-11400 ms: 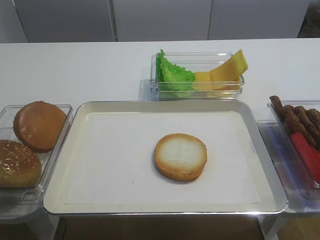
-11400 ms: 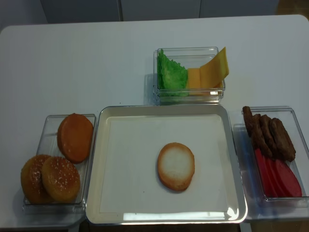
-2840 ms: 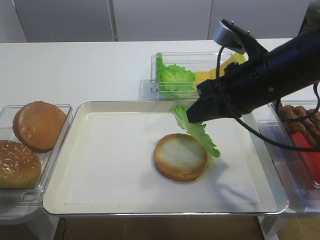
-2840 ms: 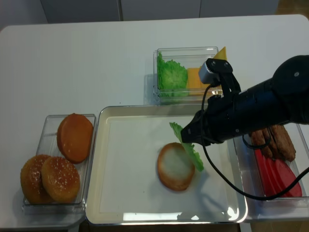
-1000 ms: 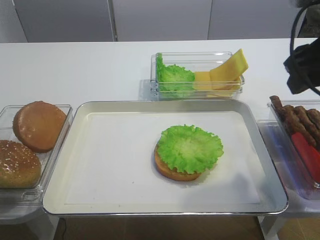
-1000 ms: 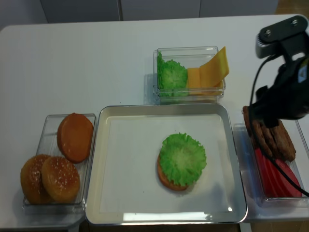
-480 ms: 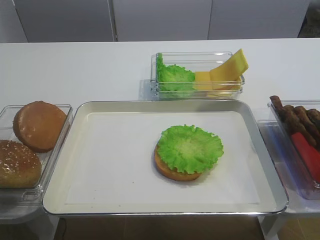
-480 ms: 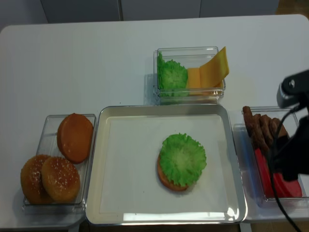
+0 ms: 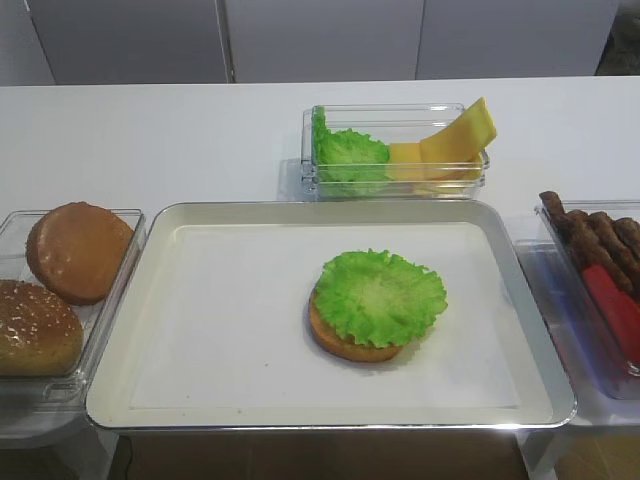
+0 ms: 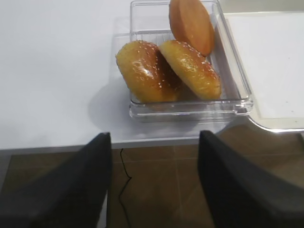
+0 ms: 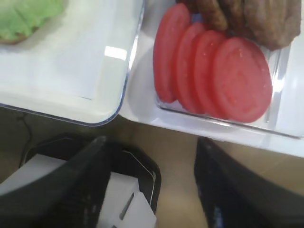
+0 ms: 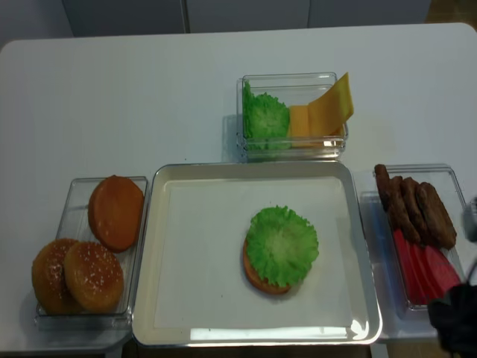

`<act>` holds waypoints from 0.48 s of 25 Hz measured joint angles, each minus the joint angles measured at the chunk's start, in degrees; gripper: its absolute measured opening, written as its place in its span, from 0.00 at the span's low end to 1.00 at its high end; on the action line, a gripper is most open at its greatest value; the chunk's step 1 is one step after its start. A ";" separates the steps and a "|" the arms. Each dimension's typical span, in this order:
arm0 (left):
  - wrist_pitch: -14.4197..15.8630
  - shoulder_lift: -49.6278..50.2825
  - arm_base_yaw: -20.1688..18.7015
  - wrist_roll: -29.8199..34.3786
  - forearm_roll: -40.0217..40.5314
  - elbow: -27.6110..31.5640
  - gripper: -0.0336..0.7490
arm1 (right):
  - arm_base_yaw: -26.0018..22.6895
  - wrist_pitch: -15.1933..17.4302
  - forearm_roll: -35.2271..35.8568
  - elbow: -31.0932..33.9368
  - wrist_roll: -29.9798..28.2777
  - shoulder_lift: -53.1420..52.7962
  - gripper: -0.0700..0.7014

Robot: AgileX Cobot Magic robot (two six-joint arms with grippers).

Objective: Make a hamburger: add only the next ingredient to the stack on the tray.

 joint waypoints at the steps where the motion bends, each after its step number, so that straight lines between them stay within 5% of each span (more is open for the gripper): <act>1: 0.00 0.00 0.00 0.00 0.00 0.00 0.59 | 0.00 0.93 0.09 0.08 0.00 -2.13 0.67; 6: 0.00 0.00 0.00 0.00 0.00 0.00 0.59 | 0.00 6.16 0.21 0.89 0.00 -15.00 0.67; 12: 0.00 0.00 0.00 0.00 0.00 0.00 0.59 | 0.00 7.52 0.45 2.53 0.00 -29.55 0.67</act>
